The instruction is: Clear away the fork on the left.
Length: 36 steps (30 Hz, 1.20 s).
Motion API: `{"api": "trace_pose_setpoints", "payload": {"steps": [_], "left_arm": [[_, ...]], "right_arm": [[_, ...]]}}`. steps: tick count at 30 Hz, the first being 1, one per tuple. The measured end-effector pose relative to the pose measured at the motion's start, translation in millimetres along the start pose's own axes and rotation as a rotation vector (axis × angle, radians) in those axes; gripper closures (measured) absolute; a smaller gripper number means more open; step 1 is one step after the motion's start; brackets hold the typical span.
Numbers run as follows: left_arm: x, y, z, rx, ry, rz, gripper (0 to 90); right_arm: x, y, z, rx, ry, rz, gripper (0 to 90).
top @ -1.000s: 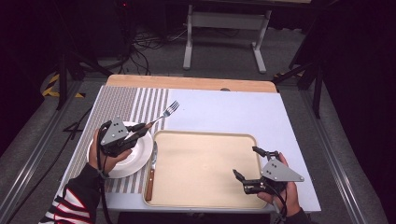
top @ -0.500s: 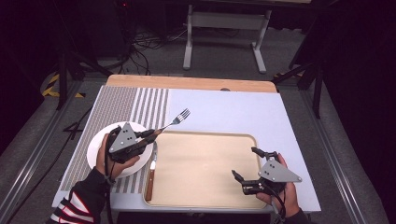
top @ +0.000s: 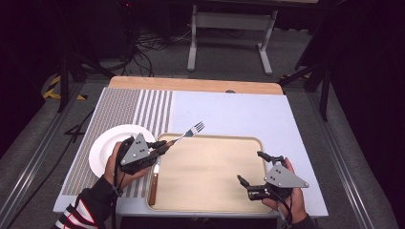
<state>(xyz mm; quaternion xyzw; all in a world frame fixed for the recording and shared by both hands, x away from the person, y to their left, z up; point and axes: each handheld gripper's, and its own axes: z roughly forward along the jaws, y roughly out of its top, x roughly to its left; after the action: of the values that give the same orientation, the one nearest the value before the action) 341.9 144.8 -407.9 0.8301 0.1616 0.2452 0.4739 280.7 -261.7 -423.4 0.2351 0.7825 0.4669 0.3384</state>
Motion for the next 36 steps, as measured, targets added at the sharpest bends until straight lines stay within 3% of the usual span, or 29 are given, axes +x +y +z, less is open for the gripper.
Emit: {"api": "trace_pose_setpoints", "payload": {"steps": [20,36], "left_arm": [[-36.5,-3.2,10.9,0.082,-0.084,0.074,77.2],[-59.5,-11.3,27.8,0.154,-0.141,0.104,77.2]], "right_arm": [[2.6,-0.2,-3.0,0.004,0.0,-0.007,6.5],[3.8,-0.8,-3.0,0.01,0.005,-0.014,6.4]]}}
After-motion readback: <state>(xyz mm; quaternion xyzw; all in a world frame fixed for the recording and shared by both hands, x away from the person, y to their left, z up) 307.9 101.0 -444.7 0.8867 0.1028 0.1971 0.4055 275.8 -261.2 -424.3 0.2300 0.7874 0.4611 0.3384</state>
